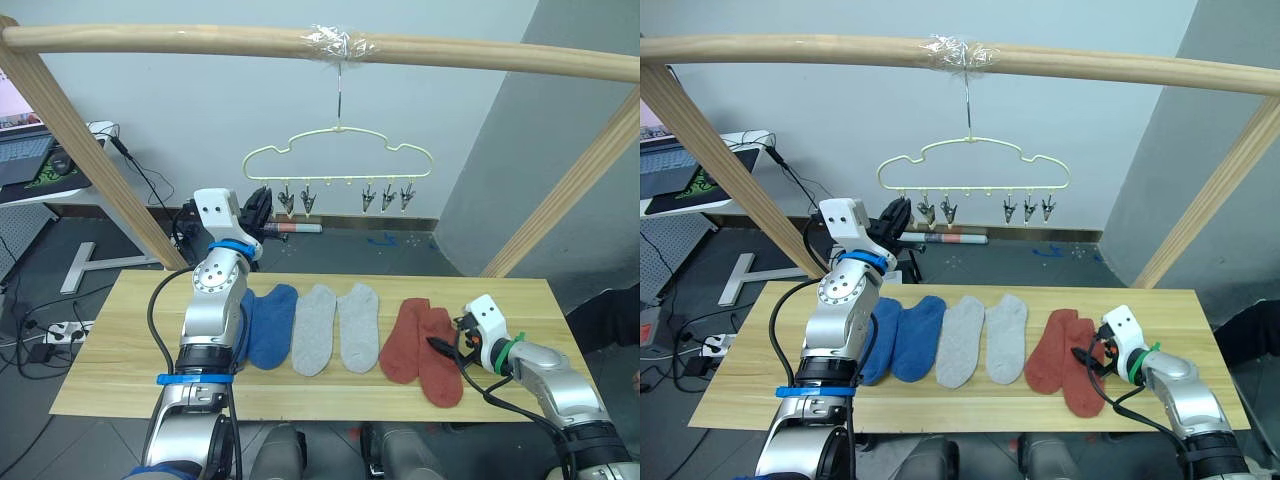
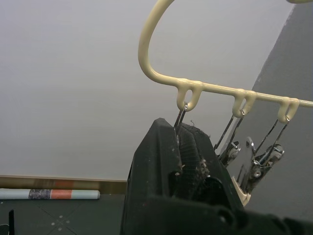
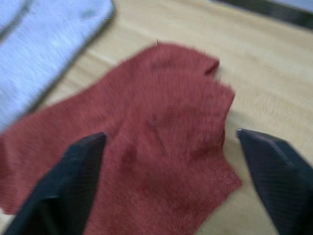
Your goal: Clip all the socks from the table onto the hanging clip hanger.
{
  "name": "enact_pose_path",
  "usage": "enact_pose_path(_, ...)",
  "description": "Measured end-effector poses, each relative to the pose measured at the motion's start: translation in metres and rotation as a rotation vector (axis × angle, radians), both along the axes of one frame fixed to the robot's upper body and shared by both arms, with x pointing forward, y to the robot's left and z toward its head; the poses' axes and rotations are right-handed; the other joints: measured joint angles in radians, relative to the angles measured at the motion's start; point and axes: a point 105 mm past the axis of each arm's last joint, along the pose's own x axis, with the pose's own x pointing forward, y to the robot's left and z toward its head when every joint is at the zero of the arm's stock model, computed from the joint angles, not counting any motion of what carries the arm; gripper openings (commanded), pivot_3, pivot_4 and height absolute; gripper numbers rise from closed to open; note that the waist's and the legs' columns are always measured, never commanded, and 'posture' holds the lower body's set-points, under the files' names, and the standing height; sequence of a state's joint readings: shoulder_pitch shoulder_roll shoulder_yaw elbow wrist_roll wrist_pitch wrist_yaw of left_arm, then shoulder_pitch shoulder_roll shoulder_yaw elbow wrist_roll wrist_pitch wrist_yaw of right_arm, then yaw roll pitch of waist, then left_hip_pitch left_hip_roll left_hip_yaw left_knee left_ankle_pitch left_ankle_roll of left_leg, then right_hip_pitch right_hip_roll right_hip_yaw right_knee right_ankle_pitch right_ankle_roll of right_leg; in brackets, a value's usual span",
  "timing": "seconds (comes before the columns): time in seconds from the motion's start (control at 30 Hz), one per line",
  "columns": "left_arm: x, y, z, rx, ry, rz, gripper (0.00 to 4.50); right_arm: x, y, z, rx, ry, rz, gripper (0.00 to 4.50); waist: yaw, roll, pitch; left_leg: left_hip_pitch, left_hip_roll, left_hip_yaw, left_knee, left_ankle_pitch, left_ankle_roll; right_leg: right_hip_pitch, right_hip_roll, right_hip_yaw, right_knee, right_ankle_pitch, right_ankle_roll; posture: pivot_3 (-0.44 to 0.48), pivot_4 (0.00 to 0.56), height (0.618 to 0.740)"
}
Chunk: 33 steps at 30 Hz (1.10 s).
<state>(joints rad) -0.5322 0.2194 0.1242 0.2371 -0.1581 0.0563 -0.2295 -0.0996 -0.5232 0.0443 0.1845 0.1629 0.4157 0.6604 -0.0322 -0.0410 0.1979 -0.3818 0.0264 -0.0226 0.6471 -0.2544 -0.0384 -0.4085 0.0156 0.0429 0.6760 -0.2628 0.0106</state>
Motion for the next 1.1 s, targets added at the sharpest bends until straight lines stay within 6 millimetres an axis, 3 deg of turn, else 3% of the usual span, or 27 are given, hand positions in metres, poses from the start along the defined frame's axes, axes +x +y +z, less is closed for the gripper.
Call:
enact_pose_path(0.2, 0.000, 0.000, 0.000, 0.001, 0.000, 0.000, 0.00, 0.005, -0.002, -0.011, -0.050, 0.004, 0.012, 4.46, -0.001, 0.000, 0.000, 0.000, 0.000, 0.000, 0.000, 0.000, 0.000, 0.000, 0.000, 0.000, 0.000, 0.000, 0.000, -0.010, 0.182, 0.740)
enact_pose_path(0.3, 0.000, 0.000, 0.000, 0.001, 0.000, 0.001, 0.00, 0.004, 0.003, -0.017, -0.061, 0.003, 0.056, 3.89, 0.001, 0.000, 0.000, 0.000, 0.000, 0.000, 0.000, 0.000, 0.000, 0.000, 0.000, 0.000, 0.000, 0.000, 0.000, -0.003, 0.182, 0.740)
enact_pose_path(0.53, 0.000, 0.001, 0.000, 0.002, -0.001, 0.002, 0.00, 0.000, 0.003, -0.019, -0.037, 0.013, 0.085, 1.42, 0.001, 0.000, 0.000, 0.000, 0.000, 0.000, 0.000, 0.000, 0.000, 0.000, 0.000, 0.000, 0.000, 0.000, 0.000, -0.001, 0.185, 0.740)
enact_pose_path(0.67, 0.000, 0.001, 0.000, 0.003, -0.001, 0.002, 0.00, -0.002, -0.007, -0.015, -0.067, 0.004, 0.089, 0.03, 0.001, 0.000, 0.000, 0.000, 0.000, 0.000, 0.000, 0.000, 0.000, 0.000, 0.000, 0.000, 0.000, 0.000, 0.000, -0.002, 0.184, 0.740)
enact_pose_path(0.9, 0.000, 0.001, 0.000, 0.003, -0.001, 0.003, 0.00, -0.006, -0.008, -0.002, -0.084, -0.041, 0.115, 0.03, 0.000, 0.000, 0.000, 0.000, 0.001, 0.000, 0.000, 0.000, 0.000, 0.000, 0.000, 0.000, 0.000, 0.000, 0.000, -0.005, 0.185, 0.740)
enact_pose_path(1.1, 0.000, 0.001, 0.000, 0.003, -0.001, 0.004, 0.00, -0.007, 0.017, 0.043, 0.054, -0.112, 0.193, 0.03, 0.000, 0.001, 0.000, 0.000, 0.000, -0.001, 0.000, 0.000, 0.000, 0.000, 0.000, 0.000, 0.000, 0.000, 0.000, -0.005, 0.185, 0.740)
